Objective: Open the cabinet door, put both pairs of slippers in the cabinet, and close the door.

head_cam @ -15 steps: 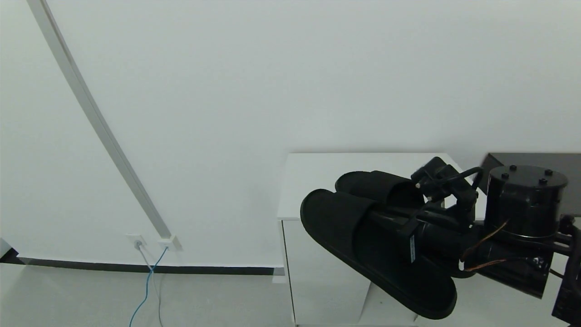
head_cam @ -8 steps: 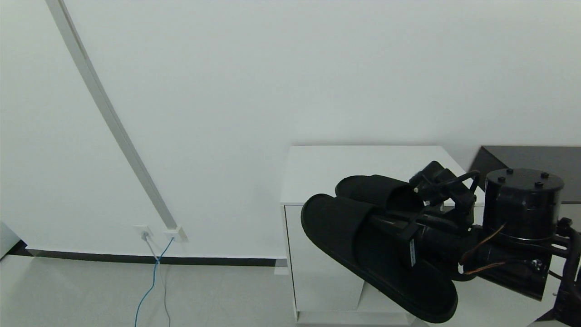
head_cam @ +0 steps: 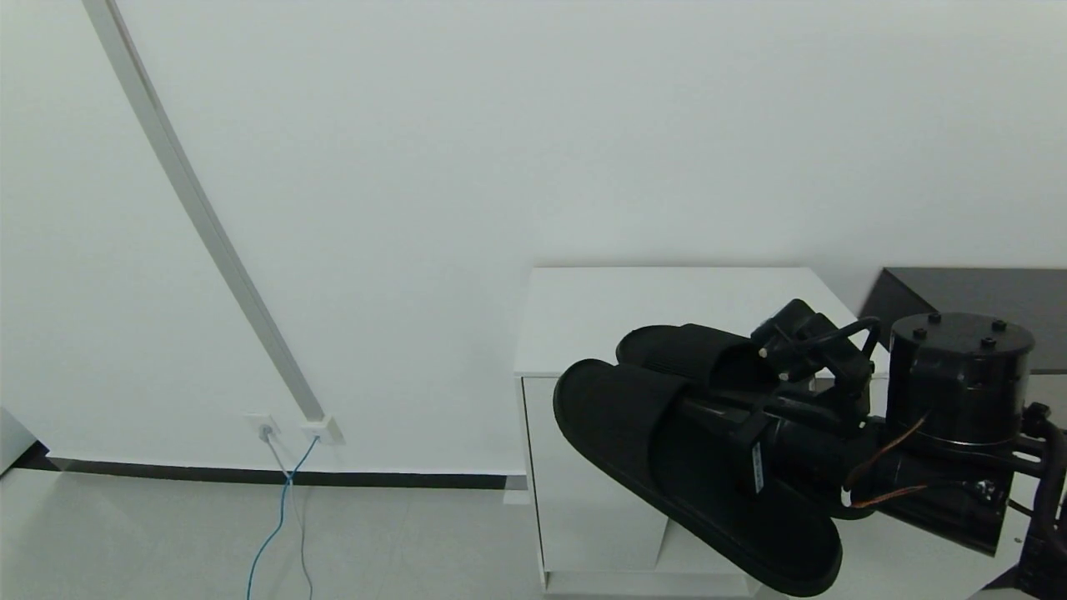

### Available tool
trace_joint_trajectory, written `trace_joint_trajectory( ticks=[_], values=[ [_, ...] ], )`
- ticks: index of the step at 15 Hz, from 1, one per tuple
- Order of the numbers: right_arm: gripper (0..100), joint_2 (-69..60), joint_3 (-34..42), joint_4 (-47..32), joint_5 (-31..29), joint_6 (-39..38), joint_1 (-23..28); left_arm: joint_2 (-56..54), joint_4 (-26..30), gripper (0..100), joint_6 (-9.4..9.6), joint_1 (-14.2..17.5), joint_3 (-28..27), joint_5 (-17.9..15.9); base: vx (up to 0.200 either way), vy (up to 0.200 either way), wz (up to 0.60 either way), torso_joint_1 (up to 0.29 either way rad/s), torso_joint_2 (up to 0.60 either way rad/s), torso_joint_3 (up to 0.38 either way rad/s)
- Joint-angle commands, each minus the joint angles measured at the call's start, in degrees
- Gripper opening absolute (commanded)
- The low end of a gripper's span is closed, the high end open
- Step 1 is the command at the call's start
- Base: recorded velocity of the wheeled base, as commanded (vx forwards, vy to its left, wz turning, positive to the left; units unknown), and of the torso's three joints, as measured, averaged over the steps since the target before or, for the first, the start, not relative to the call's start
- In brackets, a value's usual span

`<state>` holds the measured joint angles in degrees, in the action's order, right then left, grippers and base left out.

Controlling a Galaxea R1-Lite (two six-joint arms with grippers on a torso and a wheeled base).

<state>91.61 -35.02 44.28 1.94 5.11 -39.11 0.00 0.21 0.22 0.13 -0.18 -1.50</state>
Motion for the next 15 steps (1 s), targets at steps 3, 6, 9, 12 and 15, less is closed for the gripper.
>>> trace_joint_trajectory(
  ticks=[3, 6, 9, 12, 15],
  values=[
    [0, 0.32, 0.13, 0.02, 0.00, 0.08, -0.09, 0.09, -0.03, 0, 0.04, 0.04, 0.01, 0.01, 0.000, -0.200, 0.00, 0.002, 0.00, 0.001],
    [0, 0.58, 0.13, -0.24, 0.08, -0.10, -0.18, 0.00, -0.03, 0, 0.04, 0.04, 0.01, 0.01, 0.000, -0.200, 0.00, 0.004, 0.00, 0.005],
    [0, 0.32, 0.04, -1.65, 0.08, -0.10, -0.27, 0.09, -0.03, 0, 0.04, 0.04, 0.01, 0.01, 0.000, -0.200, 0.00, 0.004, 0.00, 0.004],
    [0, 0.58, 0.04, -1.65, 0.35, -0.27, -0.27, 0.09, -0.03, 0, 0.13, 0.04, 0.01, 0.01, 0.000, -0.200, 0.00, 0.002, 0.00, 0.002],
    [0, 0.85, 0.66, -1.39, 0.26, -0.10, -0.18, 0.09, -0.03, 0, 0.13, 0.04, 0.01, -0.08, 0.000, -0.200, 0.00, 0.005, 0.00, 0.001]
  ],
)
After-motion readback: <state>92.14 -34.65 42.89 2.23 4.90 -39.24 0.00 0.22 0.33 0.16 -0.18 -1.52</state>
